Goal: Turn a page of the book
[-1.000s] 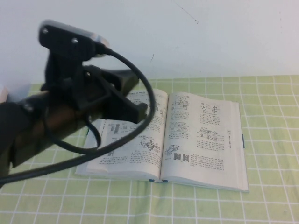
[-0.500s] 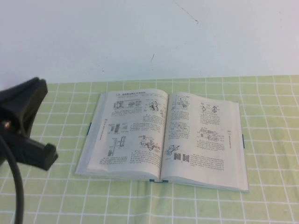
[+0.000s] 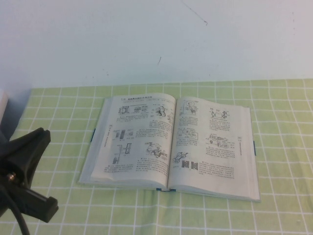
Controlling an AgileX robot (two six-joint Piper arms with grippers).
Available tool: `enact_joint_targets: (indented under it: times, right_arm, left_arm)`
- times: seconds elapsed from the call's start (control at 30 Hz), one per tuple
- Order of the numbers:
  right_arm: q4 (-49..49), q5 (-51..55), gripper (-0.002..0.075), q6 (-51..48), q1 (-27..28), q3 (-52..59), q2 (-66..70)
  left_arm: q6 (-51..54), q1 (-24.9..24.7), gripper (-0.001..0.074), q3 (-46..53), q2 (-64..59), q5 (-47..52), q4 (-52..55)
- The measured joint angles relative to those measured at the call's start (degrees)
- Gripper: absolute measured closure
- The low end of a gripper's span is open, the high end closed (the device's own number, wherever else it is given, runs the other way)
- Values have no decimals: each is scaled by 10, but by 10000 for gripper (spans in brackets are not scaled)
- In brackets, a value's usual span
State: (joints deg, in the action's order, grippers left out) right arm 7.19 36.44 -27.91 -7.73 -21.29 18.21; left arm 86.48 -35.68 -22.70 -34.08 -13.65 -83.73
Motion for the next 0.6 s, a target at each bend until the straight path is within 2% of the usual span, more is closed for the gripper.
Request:
enact_joint_targets:
  times: [0.2,0.6]
  right_arm:
    - [0,39,728,0,0,1,0]
    - [0,44,728,0,0,1,0]
  left_arm:
    - [1,0,739,0,1,2,-11]
    - [9,0,739,0,1,4,-119]
